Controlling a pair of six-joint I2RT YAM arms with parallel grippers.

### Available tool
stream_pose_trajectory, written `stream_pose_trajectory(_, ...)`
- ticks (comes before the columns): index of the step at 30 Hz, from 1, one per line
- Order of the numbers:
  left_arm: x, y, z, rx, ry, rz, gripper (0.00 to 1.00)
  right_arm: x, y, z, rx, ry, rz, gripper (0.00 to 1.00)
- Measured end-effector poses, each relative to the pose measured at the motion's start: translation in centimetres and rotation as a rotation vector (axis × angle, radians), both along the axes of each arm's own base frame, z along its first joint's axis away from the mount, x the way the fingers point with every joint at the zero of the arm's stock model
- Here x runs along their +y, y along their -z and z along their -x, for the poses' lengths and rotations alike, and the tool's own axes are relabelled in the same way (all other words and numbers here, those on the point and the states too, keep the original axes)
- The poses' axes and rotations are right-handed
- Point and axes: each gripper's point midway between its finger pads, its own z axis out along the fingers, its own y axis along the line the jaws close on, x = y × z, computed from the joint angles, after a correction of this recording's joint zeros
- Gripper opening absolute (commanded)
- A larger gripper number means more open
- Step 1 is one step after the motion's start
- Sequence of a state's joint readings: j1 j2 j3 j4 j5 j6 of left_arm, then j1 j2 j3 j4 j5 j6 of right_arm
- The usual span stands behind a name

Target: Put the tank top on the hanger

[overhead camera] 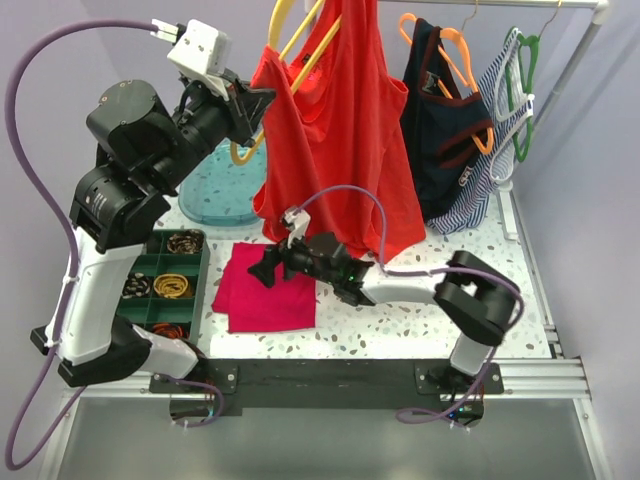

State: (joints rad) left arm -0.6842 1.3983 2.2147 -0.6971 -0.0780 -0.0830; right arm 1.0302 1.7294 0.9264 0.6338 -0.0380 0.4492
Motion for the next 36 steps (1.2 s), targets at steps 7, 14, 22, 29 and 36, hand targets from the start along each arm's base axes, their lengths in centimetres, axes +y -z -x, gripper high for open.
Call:
stream_pose_trajectory(7, 0.8, -0.3, 1.0, -0.01, -0.002, 0.008, 0.0, -2.7, 3.0, -8.4, 0.072, 0.26, -0.046, 0.95)
stream_pose_trajectory(14, 2.0, -0.6, 2.2, -0.022, -0.008, 0.019, 0.0, -7.3, -0.1, -14.6, 0.022, 0.487, -0.056, 0.97)
stream_pose_trajectory(22, 2.5, -1.1, 2.8, -0.043, -0.013, 0.036, 0.0, -11.9, -8.4, -18.3, -0.073, 0.653, -0.099, 0.97)
stream_pose_trajectory(29, 2.5, -1.2, 2.7, -0.046, -0.012, 0.04, 0.0, -15.6, -11.2, -21.5, -0.094, 0.745, -0.048, 0.97)
stream_pose_trajectory(36, 2.2, -0.6, 2.3, -0.039, -0.012, 0.035, 0.0, -17.1, -12.9, -23.0, -0.111, 0.776, -0.018, 0.97)
